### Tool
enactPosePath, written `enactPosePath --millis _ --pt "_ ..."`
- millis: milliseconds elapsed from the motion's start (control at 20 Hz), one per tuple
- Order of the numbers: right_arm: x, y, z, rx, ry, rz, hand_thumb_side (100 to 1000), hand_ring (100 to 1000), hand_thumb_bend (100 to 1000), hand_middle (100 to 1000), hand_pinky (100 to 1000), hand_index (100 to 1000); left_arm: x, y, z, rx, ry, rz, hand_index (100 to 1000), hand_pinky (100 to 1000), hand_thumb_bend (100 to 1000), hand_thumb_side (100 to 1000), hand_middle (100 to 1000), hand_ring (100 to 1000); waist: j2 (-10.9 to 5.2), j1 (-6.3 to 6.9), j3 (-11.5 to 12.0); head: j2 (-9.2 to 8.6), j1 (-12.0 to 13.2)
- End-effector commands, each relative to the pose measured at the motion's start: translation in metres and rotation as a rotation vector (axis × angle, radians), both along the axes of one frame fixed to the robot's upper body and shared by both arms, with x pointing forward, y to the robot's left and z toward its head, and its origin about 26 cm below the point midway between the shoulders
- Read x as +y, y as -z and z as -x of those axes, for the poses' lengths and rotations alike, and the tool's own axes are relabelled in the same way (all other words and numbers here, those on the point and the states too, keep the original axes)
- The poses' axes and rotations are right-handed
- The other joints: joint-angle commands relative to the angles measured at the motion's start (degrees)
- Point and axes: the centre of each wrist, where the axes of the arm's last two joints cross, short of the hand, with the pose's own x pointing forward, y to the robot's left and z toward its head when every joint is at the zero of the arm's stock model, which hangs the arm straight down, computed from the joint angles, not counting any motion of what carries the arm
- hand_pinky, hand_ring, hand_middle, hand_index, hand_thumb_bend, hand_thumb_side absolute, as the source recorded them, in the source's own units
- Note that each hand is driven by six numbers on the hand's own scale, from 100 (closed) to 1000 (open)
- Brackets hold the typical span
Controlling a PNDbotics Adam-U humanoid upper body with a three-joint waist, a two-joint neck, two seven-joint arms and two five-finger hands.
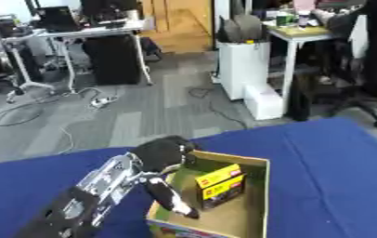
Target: Pick up objects on the table and place them in the box.
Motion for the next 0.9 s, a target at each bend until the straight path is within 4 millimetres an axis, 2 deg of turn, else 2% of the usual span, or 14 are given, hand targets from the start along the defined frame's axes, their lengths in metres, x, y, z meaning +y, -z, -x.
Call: enactPosePath --millis 50,550,700,900 --pt "-0.004 -0.009 0.002 -0.023 0.01 0.032 1000 380 100 440 330 516 0.008 -0.026 0.006 -0.083 0.005 0.143 806 823 746 875 911 843 -0.43 -0.51 0.29 -1.72 0.62" --pt "-0.006 -0.006 0.004 -0.014 0.022 0.033 1000 380 100 440 329 516 0.018 -0.065 0.055 -0.228 0.038 0.671 795 673 743 841 870 723 -0.71 -1.07 1.36 -3.63 1.38" --pt "-0.007 -0.004 0.004 -0.01 0.028 0.037 1000 380 100 440 329 516 0.022 -0.068 0.071 -0.255 0.033 0.814 783 626 721 826 849 677 -0.83 -1.33 1.83 -3.54 1.35" --pt "-0.009 0.0 0.006 -0.005 0.038 0.049 1000 380 100 440 329 515 0.026 -0.066 0.092 -0.288 0.042 0.977 757 599 664 809 804 616 -0.76 -1.81 2.69 -2.11 0.88"
